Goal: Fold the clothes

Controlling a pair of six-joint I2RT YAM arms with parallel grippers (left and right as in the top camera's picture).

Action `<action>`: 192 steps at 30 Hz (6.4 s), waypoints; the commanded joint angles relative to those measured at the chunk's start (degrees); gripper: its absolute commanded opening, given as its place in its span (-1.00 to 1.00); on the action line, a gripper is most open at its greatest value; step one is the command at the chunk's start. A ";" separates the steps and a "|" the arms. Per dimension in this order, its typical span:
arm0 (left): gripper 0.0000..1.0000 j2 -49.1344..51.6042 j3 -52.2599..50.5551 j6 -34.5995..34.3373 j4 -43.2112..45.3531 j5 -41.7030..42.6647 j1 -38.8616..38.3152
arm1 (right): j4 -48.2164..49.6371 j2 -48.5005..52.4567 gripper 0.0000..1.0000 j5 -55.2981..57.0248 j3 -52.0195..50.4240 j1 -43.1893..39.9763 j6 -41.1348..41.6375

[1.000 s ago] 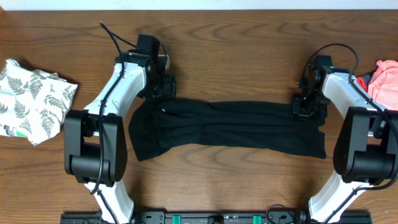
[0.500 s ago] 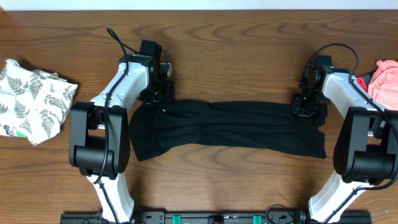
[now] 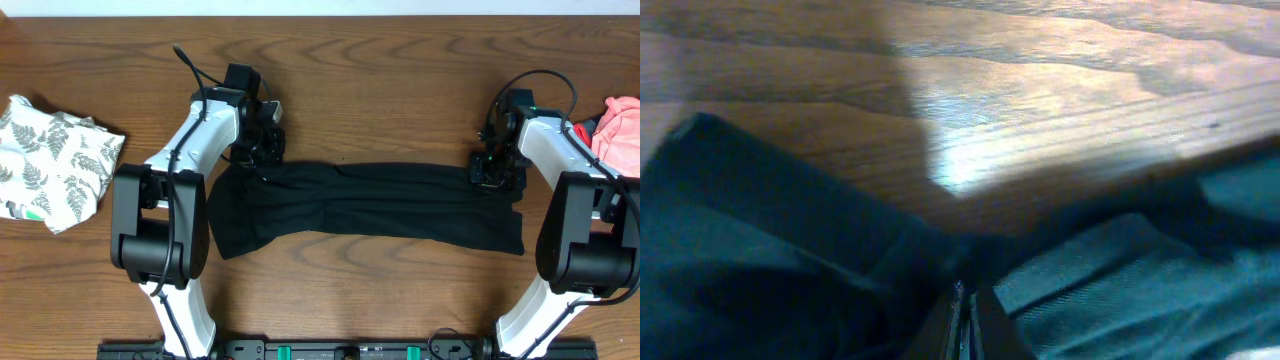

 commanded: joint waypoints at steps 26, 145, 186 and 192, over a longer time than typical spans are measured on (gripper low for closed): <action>-0.15 -6.78 -2.99 -0.07 -2.69 -10.25 0.22 | -0.13 -0.83 -0.53 1.95 -0.52 -0.85 0.94; -0.24 -20.87 -23.39 -9.62 -7.30 -2.78 -7.69 | -0.85 -0.83 -0.51 1.97 -0.52 -0.85 0.94; -0.67 -20.87 -17.05 -11.56 -7.69 -2.23 -1.51 | -0.76 -0.83 -0.49 1.97 -0.52 -0.85 0.92; -0.09 -20.87 -18.95 -11.52 -10.38 -0.50 -2.95 | -0.96 -0.83 -0.50 1.97 -0.52 -0.87 0.94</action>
